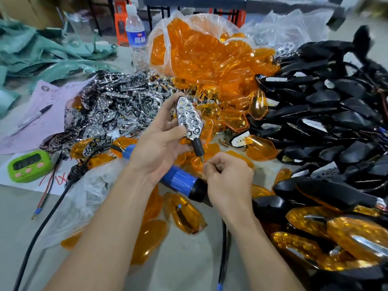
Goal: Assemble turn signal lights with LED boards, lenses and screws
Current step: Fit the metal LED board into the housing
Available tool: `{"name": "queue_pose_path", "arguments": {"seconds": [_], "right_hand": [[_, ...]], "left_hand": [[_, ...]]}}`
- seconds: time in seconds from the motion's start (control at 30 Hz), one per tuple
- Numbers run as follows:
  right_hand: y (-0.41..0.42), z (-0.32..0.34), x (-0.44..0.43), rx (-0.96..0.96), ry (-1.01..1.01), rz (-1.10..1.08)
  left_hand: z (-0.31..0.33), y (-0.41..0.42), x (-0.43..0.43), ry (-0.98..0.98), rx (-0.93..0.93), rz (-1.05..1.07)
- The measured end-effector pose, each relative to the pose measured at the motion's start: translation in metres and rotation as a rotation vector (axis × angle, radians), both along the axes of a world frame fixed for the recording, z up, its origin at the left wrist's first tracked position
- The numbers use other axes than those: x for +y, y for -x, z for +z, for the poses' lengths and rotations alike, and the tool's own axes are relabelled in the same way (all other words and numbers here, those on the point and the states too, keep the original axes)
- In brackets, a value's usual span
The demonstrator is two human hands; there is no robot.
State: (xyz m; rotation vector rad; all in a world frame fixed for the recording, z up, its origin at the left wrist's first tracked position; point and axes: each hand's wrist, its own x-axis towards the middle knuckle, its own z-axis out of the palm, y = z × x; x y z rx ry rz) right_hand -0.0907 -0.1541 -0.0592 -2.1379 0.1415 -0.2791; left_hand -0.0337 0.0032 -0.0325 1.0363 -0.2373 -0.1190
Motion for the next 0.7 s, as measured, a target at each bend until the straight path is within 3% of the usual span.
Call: {"name": "queue_pose_path", "arguments": {"seconds": [0.1, 0.4, 0.7], "right_hand": [[-0.002, -0.001, -0.002, 0.018, -0.005, -0.029], [-0.003, 0.005, -0.009, -0.075, -0.092, 0.025], [0.002, 0.012, -0.011, -0.118, -0.16, 0.122]], "left_hand": [[-0.001, 0.0, 0.003, 0.047, 0.017, 0.05], [0.002, 0.005, 0.01, -0.132, -0.073, 0.135], [0.005, 0.007, 0.009, -0.146, -0.113, 0.175]]}}
